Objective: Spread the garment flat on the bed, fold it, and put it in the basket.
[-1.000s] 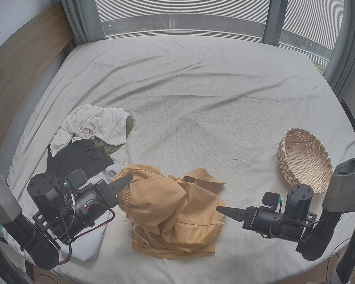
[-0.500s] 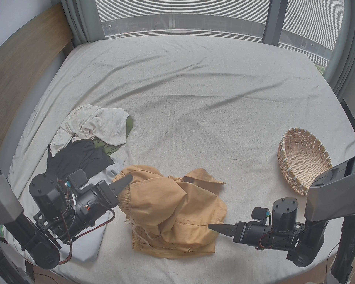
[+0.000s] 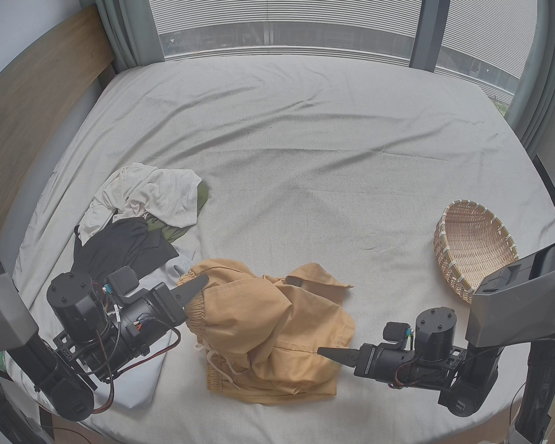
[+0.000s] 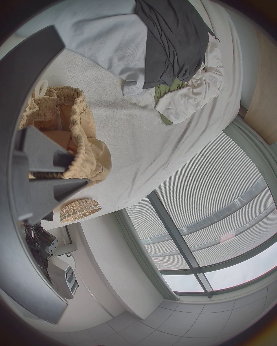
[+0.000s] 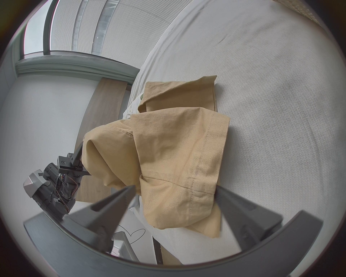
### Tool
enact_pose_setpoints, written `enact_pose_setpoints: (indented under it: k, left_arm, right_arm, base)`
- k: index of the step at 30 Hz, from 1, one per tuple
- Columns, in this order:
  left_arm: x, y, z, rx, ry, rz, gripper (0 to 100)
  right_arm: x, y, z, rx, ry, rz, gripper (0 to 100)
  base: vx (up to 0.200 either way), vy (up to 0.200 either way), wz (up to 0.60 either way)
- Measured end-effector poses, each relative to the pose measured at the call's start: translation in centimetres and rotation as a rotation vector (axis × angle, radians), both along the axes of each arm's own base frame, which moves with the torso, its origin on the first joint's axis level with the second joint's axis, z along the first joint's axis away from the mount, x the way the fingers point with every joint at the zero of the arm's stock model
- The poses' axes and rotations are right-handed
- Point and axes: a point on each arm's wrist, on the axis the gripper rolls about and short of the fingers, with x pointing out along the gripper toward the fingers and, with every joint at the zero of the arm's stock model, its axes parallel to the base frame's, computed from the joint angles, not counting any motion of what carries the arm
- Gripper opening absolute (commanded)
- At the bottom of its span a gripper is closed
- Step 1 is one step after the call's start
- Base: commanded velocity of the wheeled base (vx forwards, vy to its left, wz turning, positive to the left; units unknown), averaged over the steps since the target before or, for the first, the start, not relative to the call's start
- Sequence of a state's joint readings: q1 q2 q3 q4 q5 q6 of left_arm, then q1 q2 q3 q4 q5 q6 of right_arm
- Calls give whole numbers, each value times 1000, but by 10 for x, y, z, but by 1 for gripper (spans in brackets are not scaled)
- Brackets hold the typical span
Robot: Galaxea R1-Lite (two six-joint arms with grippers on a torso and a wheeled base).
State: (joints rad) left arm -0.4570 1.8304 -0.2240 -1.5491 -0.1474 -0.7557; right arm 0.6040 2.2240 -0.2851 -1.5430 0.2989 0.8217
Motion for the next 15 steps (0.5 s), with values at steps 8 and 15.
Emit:
enact_pose_setpoints:
  k: [8, 15]
  left_arm:
    - [1, -1, -2, 3, 6, 0, 0]
    - [2, -1, -3, 5, 9, 0, 0]
  right_arm:
    - [-4, -5, 22, 33, -53, -6, 0]
    - [-4, -12, 33, 49, -90, -26, 0]
  base:
    - [0, 0, 0]
    - [0, 0, 0]
